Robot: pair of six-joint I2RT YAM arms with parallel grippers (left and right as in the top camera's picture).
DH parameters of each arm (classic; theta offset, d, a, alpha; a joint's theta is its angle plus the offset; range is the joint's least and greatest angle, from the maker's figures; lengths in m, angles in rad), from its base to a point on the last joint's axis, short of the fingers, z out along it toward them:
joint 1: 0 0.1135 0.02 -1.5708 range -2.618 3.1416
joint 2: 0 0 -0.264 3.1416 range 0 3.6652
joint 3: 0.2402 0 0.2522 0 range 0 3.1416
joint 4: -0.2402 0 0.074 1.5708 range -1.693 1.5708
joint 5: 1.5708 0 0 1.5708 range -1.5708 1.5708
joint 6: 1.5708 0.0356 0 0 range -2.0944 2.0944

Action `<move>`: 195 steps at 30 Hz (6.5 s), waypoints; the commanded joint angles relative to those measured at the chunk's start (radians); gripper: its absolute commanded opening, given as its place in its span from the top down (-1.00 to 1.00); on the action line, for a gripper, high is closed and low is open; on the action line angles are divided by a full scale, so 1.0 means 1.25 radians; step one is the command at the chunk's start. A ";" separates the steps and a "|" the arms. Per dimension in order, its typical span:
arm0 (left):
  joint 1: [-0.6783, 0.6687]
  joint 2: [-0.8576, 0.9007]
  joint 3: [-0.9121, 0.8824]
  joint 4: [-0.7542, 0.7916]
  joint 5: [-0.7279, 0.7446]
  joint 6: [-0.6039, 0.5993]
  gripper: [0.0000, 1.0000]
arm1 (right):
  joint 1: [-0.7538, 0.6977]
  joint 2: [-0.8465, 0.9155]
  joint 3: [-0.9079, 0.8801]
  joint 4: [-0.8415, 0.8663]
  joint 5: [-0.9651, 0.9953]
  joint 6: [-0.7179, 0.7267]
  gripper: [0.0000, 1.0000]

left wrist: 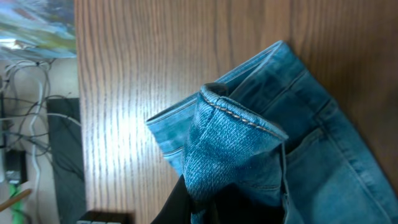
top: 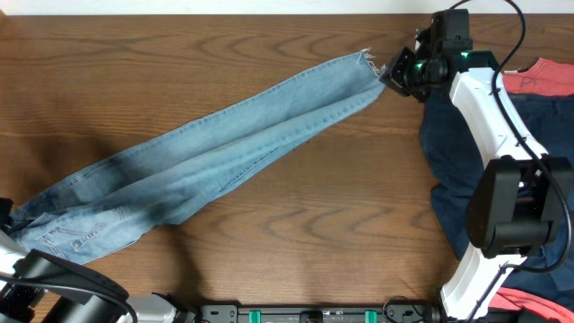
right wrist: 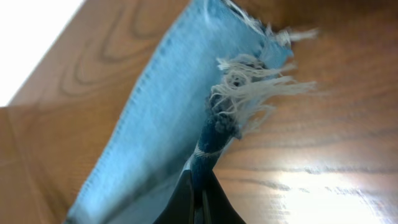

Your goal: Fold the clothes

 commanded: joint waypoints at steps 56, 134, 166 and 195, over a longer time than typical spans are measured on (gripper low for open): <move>0.055 -0.265 -0.052 -0.234 -0.029 -0.083 0.88 | -0.017 -0.114 0.227 -0.284 0.191 -0.104 0.98; 0.030 -0.382 -0.109 -0.417 0.103 -0.006 0.88 | -0.021 -0.114 0.228 -0.114 0.288 -0.032 0.97; -0.081 0.042 -0.223 0.056 0.067 -0.079 0.88 | 0.052 -0.082 0.226 -0.154 0.200 -0.057 0.94; -0.339 0.305 0.222 0.060 -0.007 0.037 0.88 | 0.129 -0.075 0.226 -0.105 0.388 -0.006 0.95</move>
